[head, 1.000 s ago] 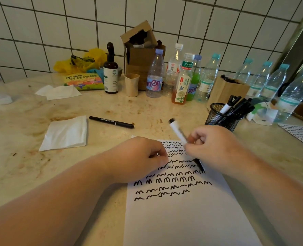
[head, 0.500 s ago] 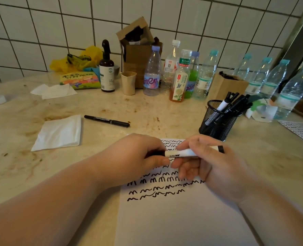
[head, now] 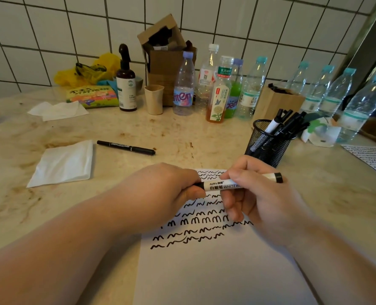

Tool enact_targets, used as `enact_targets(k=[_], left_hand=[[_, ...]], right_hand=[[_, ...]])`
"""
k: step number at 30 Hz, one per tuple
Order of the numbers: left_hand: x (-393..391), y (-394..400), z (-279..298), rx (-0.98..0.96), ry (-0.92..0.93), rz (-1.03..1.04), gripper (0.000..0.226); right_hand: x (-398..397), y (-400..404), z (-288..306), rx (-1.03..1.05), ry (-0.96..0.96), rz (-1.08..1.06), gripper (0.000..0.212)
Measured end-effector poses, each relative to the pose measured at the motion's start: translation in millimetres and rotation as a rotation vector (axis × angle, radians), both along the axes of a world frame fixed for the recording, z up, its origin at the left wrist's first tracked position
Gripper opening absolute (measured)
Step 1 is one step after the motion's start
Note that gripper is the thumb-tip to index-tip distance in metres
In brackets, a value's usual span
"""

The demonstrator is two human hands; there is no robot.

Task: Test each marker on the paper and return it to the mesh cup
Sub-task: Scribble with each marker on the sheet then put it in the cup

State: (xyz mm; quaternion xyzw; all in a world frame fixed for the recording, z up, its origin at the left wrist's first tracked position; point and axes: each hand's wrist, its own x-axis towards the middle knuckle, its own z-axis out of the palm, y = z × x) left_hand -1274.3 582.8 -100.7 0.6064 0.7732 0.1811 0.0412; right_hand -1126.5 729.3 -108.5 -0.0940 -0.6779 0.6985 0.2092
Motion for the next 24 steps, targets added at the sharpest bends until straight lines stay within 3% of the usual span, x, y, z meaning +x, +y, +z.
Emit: enact_targets(k=[12, 15, 18, 24], left_hand=[[-9, -13, 15, -0.298, -0.564, -0.293, 0.037], [-18, -20, 14, -0.305, -0.498, -0.207, 0.039], [-29, -19, 8, -0.114, -0.427, -0.011, 0.036], [-14, -5, -1, -0.051, -0.385, 0.071, 0.024]], right_hand=[[9, -5, 4, 0.164, 0.047, 0.092, 0.017], [17, 6, 7, 0.116, 0.15, -0.061, 0.022], [18, 18, 9, 0.088, 0.174, -0.217, 0.013], [14, 1, 26, 0.222, -0.17, -0.064, 0.016]])
